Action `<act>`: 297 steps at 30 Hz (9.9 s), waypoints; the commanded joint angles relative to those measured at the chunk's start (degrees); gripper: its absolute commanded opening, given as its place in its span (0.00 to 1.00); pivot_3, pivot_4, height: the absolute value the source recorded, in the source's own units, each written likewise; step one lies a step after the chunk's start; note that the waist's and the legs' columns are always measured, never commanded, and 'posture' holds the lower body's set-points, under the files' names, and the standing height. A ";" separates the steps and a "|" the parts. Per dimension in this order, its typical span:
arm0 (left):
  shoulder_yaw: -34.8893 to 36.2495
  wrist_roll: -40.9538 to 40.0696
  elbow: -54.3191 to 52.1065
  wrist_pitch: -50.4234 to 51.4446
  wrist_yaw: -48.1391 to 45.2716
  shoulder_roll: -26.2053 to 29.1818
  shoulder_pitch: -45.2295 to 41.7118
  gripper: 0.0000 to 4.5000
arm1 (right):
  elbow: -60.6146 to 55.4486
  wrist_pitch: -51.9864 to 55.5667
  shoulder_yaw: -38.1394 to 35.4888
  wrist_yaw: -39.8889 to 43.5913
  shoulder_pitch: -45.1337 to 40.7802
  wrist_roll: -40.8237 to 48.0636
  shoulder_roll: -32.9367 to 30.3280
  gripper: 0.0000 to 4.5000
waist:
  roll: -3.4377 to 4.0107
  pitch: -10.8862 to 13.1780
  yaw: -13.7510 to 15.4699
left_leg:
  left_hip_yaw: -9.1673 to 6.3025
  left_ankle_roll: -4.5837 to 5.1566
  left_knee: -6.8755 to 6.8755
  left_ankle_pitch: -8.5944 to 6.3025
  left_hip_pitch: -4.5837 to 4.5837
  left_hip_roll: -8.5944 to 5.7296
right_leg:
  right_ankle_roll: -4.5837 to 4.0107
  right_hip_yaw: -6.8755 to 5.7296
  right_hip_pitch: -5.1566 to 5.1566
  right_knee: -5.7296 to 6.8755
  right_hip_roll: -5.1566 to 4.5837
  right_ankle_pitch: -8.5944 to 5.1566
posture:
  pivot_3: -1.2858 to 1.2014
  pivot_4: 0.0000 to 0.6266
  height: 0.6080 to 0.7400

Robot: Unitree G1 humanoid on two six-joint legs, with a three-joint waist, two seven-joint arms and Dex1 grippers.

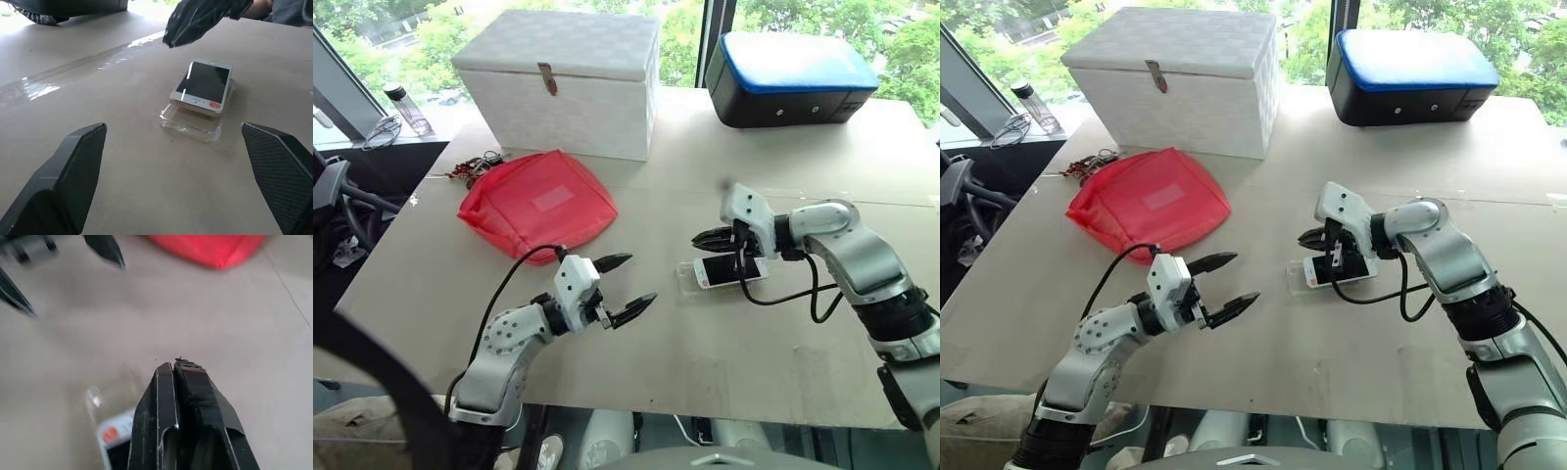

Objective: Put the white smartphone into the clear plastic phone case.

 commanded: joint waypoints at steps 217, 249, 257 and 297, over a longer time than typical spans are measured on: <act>-10.29 10.28 14.65 10.70 -8.82 -0.61 -19.27 0.01 | -30.68 19.31 -9.99 -13.74 27.86 3.91 -12.77 0.00 | 0.00 -0.16 0.02 | -0.01 0.01 0.13 0.01 0.12 0.08 | 0.09 0.20 0.10 0.10 0.50 -0.03 | 0.52 0.24 1.00; -11.82 8.39 9.97 16.10 -9.54 0.53 -20.55 0.01 | -36.45 22.31 -7.53 -14.04 26.05 11.43 -14.17 0.00 | -0.03 -0.11 0.16 | -0.03 0.01 0.11 0.01 0.00 0.04 | 0.16 0.19 0.02 0.08 0.54 -0.08 | 0.52 0.24 1.00; -10.60 8.91 13.92 12.64 -10.30 2.37 -19.90 0.01 | -37.25 22.95 -15.53 -13.08 29.96 14.17 -19.40 0.00 | -0.04 -0.10 0.39 | -0.02 0.01 0.11 0.01 -0.01 0.03 | 0.15 0.18 0.01 0.07 0.41 -0.08 | 0.52 0.24 1.00; -14.82 11.06 16.62 10.14 -12.04 -0.12 -21.33 0.01 | -33.35 18.93 4.93 -11.26 17.06 4.59 -15.32 0.00 | -0.03 -0.15 -0.04 | 0.00 0.01 0.13 0.01 0.19 0.08 | 0.16 0.25 0.07 0.22 0.57 -0.09 | 0.52 0.24 1.00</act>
